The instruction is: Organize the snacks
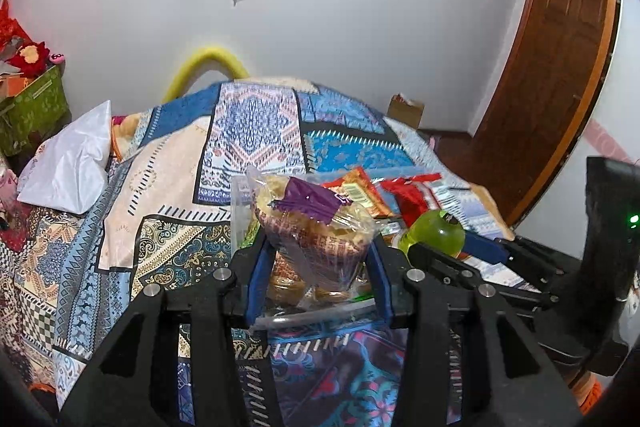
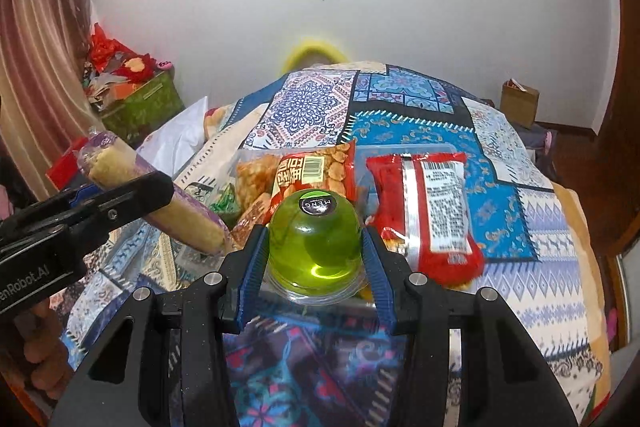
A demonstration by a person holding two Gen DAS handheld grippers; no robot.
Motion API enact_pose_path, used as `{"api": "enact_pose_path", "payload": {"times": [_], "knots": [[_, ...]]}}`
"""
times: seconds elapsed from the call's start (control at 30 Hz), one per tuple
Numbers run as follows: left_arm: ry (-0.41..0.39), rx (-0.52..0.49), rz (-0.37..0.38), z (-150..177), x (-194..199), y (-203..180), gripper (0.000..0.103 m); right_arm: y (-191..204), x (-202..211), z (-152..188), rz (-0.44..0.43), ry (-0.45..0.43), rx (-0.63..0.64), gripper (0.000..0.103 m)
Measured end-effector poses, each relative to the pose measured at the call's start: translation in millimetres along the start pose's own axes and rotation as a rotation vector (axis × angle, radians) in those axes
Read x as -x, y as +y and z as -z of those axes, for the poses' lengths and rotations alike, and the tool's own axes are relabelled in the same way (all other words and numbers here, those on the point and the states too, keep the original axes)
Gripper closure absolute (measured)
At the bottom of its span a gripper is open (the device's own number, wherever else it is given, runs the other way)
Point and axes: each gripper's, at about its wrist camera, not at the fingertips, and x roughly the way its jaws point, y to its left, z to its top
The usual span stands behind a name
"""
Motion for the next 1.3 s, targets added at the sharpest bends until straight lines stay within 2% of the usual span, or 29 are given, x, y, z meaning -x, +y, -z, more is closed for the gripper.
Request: {"api": "enact_pose_path", "payload": {"times": [0.2, 0.4, 0.5, 0.6, 0.83, 0.97, 1.1, 1.3], "knots": [[0.084, -0.011, -0.003, 6, -31, 4, 0.06, 0, -19, -1, -0.014, 0.034, 0.004, 0.059], [0.093, -0.008, -0.016, -5, -46, 4, 0.059, -5, -33, 0, -0.036, 0.066, -0.001, 0.059], [0.109, -0.005, -0.031, -12, -58, 3, 0.056, -3, -36, 0, -0.029, 0.071, 0.009, 0.059], [0.13, 0.005, -0.051, -15, -69, 4, 0.044, 0, -41, -2, -0.034, 0.081, 0.018, 0.059], [0.158, 0.044, -0.039, -10, -76, 13, 0.043, 7, -48, 3, -0.011, 0.109, 0.059, 0.057], [0.14, 0.048, -0.031, -8, -62, 15, 0.043, 5, -37, -2, -0.017, 0.095, 0.04, 0.057], [0.087, 0.039, -0.032, -11, -33, 12, 0.043, 5, -13, -8, -0.028, 0.049, 0.032, 0.057], [-0.066, 0.019, -0.02, -17, 42, -2, 0.043, 7, 44, -19, -0.028, -0.056, 0.026, 0.057]]}}
